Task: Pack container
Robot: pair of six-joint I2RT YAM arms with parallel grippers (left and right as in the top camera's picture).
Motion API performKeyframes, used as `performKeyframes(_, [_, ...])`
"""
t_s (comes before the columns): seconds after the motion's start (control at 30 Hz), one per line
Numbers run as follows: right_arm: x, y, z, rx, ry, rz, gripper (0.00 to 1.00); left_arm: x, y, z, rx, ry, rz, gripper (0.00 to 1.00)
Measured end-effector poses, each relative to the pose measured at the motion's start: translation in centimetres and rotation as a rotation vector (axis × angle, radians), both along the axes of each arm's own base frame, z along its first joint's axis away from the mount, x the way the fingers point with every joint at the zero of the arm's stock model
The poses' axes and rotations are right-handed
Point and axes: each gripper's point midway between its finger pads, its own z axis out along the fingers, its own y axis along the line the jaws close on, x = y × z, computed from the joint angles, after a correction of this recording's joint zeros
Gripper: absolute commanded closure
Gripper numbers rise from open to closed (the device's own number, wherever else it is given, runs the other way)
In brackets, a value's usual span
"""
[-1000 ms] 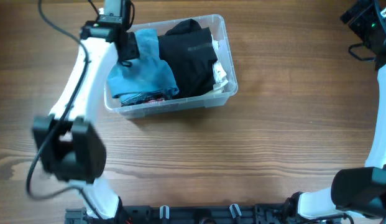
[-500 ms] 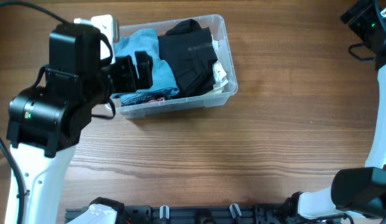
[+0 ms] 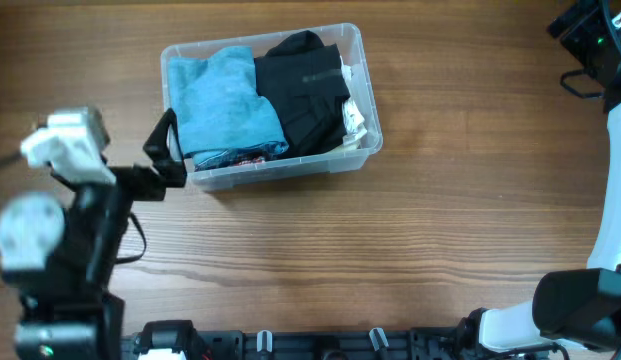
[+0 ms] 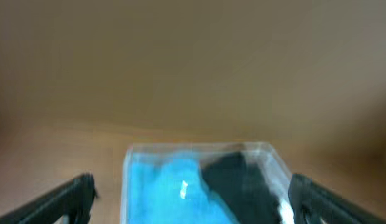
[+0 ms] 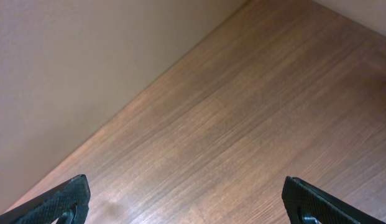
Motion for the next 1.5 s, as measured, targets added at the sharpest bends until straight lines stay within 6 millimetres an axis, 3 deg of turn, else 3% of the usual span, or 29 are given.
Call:
performKeyframes(0.03, [0.0, 0.0, 0.0, 0.000, 0.002, 0.000, 0.00, -0.5, -0.2, 0.2, 0.003, -0.108, -0.024, 0.00])
performKeyframes(0.07, [0.0, 0.0, 0.0, 0.000, 0.001, 0.000, 0.00, -1.0, -0.4, -1.0, 0.008, -0.169, -0.042, 0.00])
performKeyframes(0.17, [0.0, 0.0, -0.1, 0.001, 0.004, 0.000, 0.00, -2.3, -1.5, -7.5, 0.014, -0.233, -0.108, 0.00])
performKeyframes(0.27, [0.0, 0.0, -0.1, 0.001, 0.003, 0.000, 0.00, -2.9, -1.9, -11.3, 0.007, -0.261, -0.129, 0.00])
performKeyframes(0.33, [0.0, 0.0, -0.1, 0.001, 0.003, 0.000, 0.00, -3.4, -1.9, -12.6, 0.008, -0.288, -0.131, 0.00])
performKeyframes(0.5, [0.0, 0.0, -0.1, 0.001, 0.003, 0.000, 0.00, -4.1, -2.1, -13.5, 0.011, -0.328, -0.135, 0.00])
performKeyframes(0.6, [0.0, 0.0, -0.1, 0.001, 0.003, 0.000, 0.00, -3.7, -2.1, -15.5, 0.003, -0.298, -0.128, 0.00])
performKeyframes(0.83, [0.0, 0.0, -0.1, 0.001, 0.003, 0.000, 0.00, -3.1, -0.5, -17.3, -0.006, -0.272, -0.030, 0.00])
performKeyframes(0.93, [0.0, 0.0, -0.1, 0.001, 0.003, 0.000, 0.00, -2.6, 0.3, -20.4, -0.014, -0.165, 0.013, 0.00])
performKeyframes(1.1, [0.0, 0.0, -0.1, 0.001, 0.003, 0.000, 0.00, -2.5, 0.9, -23.3, -0.020, -0.049, 0.048, 0.00])
performKeyframes(1.5, [0.0, 0.0, -0.1, 0.001, 0.003, 0.000, 0.00, -2.5, 1.3, -23.3, -0.018, -0.048, 0.070, 0.00])
